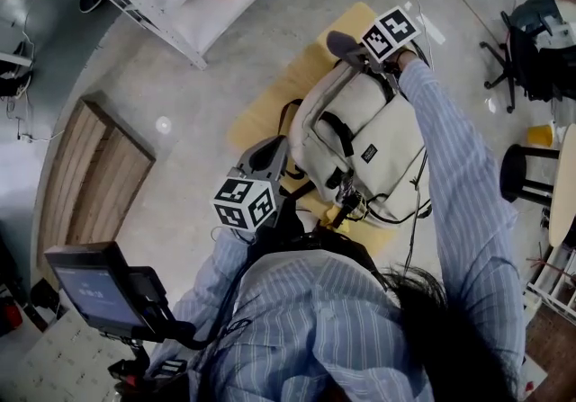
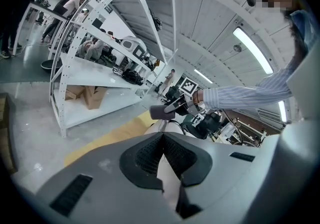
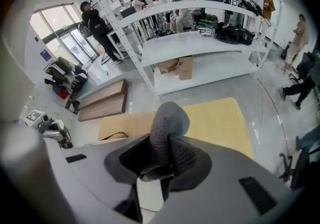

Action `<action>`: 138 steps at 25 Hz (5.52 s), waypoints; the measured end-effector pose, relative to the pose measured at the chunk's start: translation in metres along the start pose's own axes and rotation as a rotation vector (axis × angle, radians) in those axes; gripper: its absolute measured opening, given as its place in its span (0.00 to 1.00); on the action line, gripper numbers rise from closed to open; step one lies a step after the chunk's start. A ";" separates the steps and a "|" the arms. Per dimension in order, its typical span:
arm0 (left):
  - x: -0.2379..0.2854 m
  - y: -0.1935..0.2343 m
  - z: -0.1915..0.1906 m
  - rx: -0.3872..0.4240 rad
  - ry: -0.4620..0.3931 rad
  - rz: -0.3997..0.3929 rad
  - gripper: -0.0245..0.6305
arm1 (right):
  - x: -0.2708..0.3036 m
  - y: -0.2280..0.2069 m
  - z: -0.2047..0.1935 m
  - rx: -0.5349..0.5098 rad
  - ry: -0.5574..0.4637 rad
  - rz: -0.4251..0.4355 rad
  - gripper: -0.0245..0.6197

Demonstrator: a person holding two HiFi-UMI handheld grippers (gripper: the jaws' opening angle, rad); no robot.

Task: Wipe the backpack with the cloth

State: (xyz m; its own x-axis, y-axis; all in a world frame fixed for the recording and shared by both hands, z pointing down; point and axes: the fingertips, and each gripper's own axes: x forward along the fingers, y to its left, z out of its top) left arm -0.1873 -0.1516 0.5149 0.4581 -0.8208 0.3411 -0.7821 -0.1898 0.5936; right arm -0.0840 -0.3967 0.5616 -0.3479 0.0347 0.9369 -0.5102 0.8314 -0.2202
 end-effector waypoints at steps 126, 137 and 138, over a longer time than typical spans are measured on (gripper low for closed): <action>0.054 -0.109 -0.036 0.175 0.212 -0.251 0.04 | -0.106 -0.070 -0.233 0.518 -0.301 -0.051 0.20; 0.054 -0.111 -0.035 0.180 0.211 -0.247 0.04 | -0.128 0.067 -0.230 0.344 -0.431 0.094 0.20; 0.054 -0.112 -0.035 0.180 0.211 -0.248 0.04 | -0.125 0.089 -0.234 0.324 -0.427 0.123 0.20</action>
State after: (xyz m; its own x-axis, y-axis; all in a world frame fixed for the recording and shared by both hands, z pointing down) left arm -0.0601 -0.1562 0.4927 0.7056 -0.6122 0.3568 -0.6894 -0.4766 0.5455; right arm 0.0980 -0.1978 0.4881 -0.6743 -0.1633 0.7202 -0.6382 0.6196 -0.4570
